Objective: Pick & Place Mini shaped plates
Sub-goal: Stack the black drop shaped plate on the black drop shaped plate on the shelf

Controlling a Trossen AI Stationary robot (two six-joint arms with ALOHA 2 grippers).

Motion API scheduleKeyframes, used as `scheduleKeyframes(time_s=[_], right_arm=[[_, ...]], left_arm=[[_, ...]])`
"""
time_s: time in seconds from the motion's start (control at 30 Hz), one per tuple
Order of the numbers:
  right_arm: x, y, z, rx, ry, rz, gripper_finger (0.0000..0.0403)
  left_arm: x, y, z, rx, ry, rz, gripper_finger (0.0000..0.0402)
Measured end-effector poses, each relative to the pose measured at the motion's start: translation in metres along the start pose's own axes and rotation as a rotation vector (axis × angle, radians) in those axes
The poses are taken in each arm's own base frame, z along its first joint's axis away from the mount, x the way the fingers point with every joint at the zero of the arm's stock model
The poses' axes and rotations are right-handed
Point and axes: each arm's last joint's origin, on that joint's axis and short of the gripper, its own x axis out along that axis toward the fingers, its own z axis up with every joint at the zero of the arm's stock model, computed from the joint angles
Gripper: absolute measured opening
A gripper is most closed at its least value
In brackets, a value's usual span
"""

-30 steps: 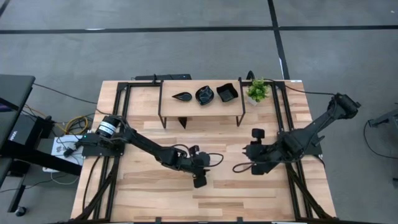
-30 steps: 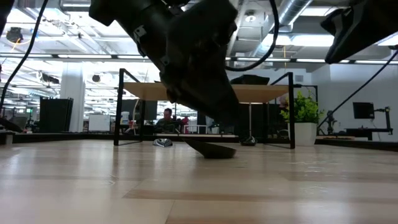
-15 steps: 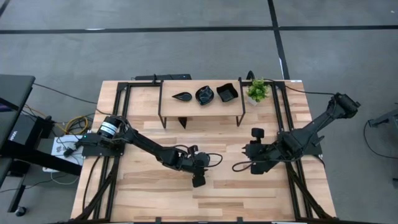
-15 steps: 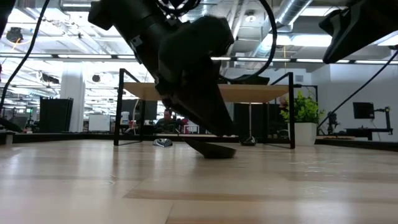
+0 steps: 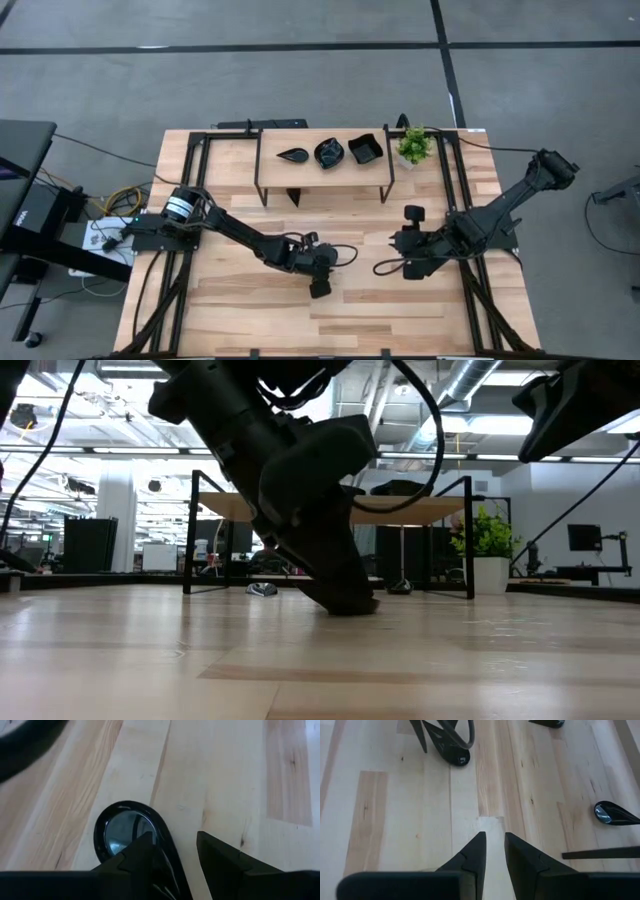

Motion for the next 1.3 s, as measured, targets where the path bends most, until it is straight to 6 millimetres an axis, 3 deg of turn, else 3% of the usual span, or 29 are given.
scheduleKeyframes(time_s=[0.2, 0.57, 1.3], right_arm=[[-0.0001, 0.0001, -0.0001, -0.001, 0.0, 0.001, 0.0066], [-0.0003, 0.0005, -0.0002, 0.005, 0.0, 0.002, 0.0066], [-0.0002, 0.0012, -0.0006, 0.017, 0.012, 0.026, 0.0066]], left_arm=[[0.0, 0.0002, -0.0002, 0.0, 0.003, 0.001, 0.0153], [0.0001, -0.0002, -0.0007, -0.002, 0.015, -0.02, 0.0104], [0.0051, -0.0005, -0.0039, -0.004, 0.021, -0.015, 0.0069]])
